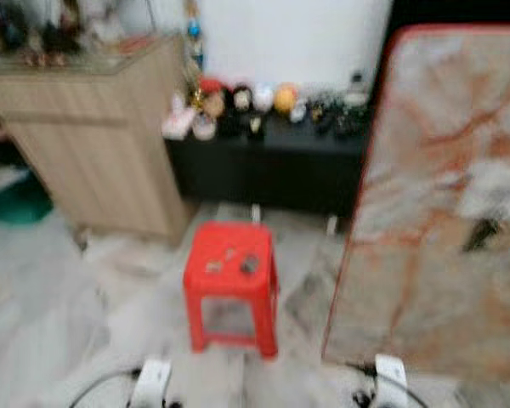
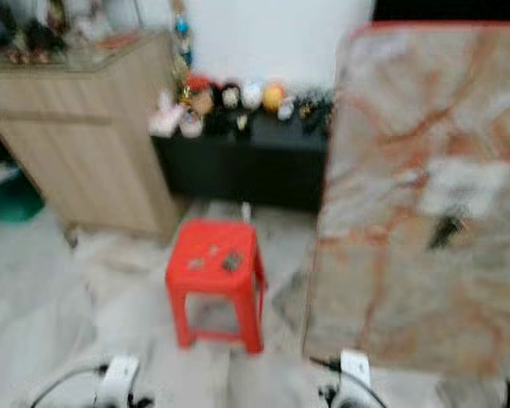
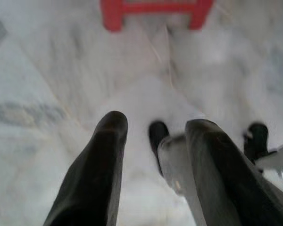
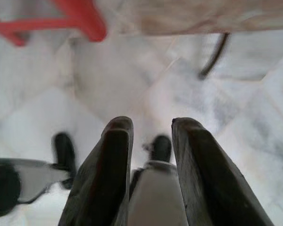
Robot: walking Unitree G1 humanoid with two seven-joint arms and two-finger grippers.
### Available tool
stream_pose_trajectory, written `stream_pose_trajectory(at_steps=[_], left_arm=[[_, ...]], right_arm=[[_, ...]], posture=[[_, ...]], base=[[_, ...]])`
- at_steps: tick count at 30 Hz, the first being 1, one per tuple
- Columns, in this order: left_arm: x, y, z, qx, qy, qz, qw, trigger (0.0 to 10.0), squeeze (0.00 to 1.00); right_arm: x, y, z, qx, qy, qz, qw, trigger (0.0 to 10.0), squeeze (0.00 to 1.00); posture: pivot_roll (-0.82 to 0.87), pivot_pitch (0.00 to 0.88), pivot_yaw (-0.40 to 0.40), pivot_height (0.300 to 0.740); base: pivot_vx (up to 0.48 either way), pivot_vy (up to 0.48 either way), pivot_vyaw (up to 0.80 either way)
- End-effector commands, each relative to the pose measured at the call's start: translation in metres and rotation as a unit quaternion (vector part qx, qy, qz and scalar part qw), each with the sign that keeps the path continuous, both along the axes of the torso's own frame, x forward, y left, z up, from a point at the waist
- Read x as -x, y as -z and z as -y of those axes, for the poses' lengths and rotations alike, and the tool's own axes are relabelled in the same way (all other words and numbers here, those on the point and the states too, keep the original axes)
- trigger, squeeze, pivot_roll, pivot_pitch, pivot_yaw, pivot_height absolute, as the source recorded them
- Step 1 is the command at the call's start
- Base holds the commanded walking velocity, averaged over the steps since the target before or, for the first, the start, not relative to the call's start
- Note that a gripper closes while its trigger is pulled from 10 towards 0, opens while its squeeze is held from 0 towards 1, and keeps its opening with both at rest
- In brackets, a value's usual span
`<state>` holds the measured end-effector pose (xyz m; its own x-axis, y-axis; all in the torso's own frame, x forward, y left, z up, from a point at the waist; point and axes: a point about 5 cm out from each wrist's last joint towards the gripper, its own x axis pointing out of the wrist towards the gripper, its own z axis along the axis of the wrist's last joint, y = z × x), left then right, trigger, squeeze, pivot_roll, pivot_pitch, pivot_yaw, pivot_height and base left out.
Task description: Hang keys on a hook
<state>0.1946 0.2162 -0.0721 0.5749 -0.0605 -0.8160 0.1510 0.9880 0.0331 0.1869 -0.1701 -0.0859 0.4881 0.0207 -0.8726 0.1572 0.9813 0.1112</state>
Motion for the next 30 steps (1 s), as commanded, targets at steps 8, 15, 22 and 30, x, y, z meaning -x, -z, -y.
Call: stream_pose_trajectory(at_steps=[8, 15, 22, 30], left_arm=[[0.0039, 0.0026, 0.0011, -0.004, 0.006, -0.013, 1.0, 10.0, 0.0], [0.0033, 0.0022, 0.0009, -0.004, 0.006, -0.012, 1.0, 10.0, 0.0], [0.0021, 0.0014, -0.0004, -0.017, 0.022, -0.012, 1.0, 10.0, 0.0], [0.0012, 0.0007, -0.0013, -0.019, 0.01, -0.003, 1.0, 10.0, 0.0]], right_arm=[[-0.005, -0.0031, 0.0059, 0.006, 0.01, 0.013, 1.0, 10.0, 0.0], [-0.0056, -0.0033, 0.0057, 0.006, 0.012, 0.015, 1.0, 10.0, 0.0], [-0.0064, -0.0037, 0.0047, 0.005, 0.015, 0.02, 1.0, 10.0, 0.0], [-0.0071, -0.004, 0.004, 0.006, 0.012, 0.022, 1.0, 10.0, 0.0]], posture=[[0.05, 0.0, 0.009, 0.74], [0.04, 0.0, 0.012, 0.74], [0.03, 0.0, 0.019, 0.74], [0.03, 0.0, 0.02, 0.74]], base=[[0.0, 0.466, 0.0], [0.0, 0.466, 0.0], [0.0, 0.132, 0.0], [0.0, 0.0, 0.0]])
